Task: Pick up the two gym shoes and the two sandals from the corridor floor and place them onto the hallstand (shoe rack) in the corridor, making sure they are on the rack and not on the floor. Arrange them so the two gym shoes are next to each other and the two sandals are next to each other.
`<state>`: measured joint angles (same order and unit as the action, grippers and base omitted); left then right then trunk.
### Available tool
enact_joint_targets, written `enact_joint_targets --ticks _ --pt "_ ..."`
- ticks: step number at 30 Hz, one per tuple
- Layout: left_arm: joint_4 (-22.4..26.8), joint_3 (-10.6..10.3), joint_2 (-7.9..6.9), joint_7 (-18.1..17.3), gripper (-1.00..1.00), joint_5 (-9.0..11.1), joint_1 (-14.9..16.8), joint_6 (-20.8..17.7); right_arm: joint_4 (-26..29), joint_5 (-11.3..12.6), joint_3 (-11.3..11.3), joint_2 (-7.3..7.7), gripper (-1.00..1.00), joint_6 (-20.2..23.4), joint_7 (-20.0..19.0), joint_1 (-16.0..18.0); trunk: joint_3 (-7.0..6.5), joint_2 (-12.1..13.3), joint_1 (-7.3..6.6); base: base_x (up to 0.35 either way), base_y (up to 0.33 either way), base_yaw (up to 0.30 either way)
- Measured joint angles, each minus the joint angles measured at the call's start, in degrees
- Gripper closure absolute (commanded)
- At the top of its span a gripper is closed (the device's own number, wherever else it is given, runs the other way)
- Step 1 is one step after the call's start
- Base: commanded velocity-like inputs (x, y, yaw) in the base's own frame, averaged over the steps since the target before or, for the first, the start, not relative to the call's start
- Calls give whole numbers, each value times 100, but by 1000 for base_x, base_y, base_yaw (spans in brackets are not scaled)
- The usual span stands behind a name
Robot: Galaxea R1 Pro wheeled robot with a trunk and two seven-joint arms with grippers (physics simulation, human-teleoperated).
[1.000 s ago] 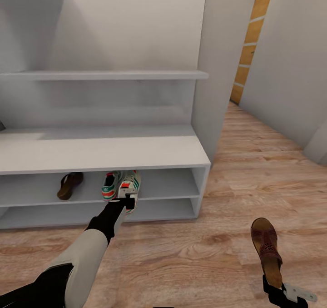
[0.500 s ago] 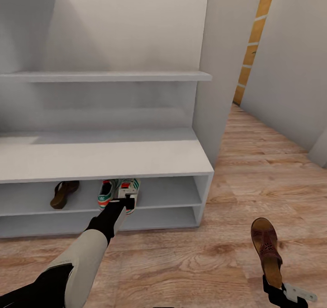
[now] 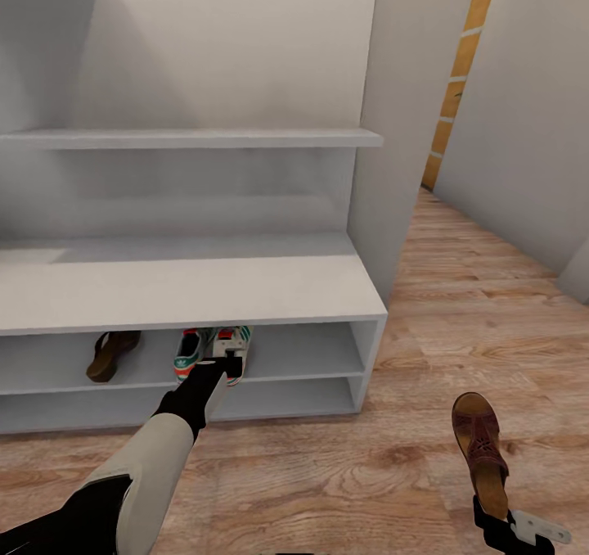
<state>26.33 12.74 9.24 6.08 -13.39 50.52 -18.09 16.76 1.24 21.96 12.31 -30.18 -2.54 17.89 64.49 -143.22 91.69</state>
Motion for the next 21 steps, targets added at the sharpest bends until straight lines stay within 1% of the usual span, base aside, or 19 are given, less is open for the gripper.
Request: enact_joint_targets --ticks 8,21 --pt "-1 0 0 0 100 0 0 0 0 0 0 0 100 0 0 0 0 0 -1 65 0 0" --pt "-2 8 0 0 100 0 -1 0 0 0 0 0 100 0 0 0 0 0 0 12 0 0"
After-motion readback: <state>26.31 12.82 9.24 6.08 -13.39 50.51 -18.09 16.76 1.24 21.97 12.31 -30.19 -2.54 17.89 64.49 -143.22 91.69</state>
